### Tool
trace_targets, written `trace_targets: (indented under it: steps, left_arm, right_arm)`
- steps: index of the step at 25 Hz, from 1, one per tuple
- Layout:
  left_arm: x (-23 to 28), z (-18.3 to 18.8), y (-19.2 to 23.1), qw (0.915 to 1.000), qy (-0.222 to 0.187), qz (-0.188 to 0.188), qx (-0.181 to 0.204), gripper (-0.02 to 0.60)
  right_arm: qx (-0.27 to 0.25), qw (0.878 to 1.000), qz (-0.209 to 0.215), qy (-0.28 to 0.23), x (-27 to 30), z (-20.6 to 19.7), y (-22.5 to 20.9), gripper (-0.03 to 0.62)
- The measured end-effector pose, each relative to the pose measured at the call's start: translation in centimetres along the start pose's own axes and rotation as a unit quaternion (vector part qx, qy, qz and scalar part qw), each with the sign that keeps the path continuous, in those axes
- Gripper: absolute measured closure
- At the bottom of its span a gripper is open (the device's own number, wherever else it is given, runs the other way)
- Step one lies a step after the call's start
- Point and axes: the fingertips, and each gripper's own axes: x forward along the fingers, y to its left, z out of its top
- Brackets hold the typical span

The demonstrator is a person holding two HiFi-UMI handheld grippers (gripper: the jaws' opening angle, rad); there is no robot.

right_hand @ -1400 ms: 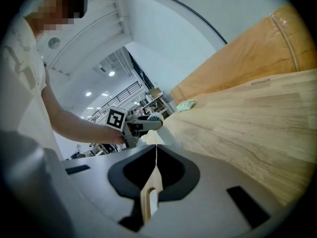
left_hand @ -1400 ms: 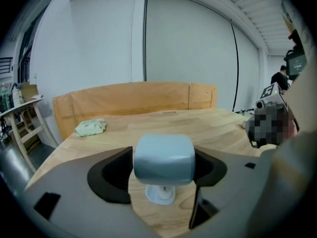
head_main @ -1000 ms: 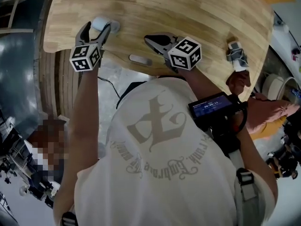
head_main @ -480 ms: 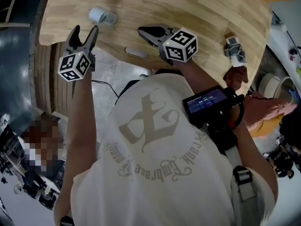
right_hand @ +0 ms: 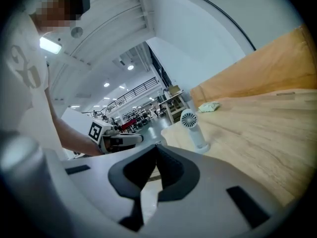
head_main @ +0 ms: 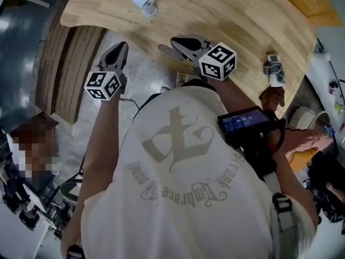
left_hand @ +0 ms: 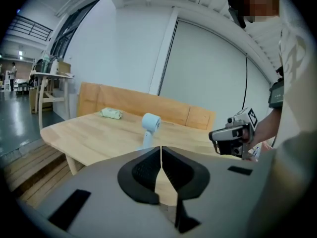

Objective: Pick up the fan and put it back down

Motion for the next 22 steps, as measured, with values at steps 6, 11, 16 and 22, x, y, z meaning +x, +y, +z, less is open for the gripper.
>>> trace_targets:
  steps: [6,11,16,22]
  left_arm:
    - [-5.7,-0.8,-1.6,0.9992,-0.032,-0.006,-0.021,0.571]
    - [-9.5,-1.4,-2.4,0.9989,-0.044,-0.008,-0.012,0.571]
    - [-11.4,-2.4,-3.4,0.9986,-0.049,-0.013,-0.013,0.571]
    - [-11.5,-3.6,-5.9,0.9978,-0.052,-0.038,-0.014,0.571]
  right_arm:
    - [-0.023,1.000,0.007,0.001,0.0,0.1,3.4,0.579]
    - [-0.037,0.999,0.007,0.000,-0.5,-0.5,6.2,0.580]
    - [-0.047,0.999,0.002,0.001,-1.3,-1.6,8.4,0.580]
    - [-0.050,0.999,-0.010,-0.006,-2.4,-2.2,9.6,0.580]
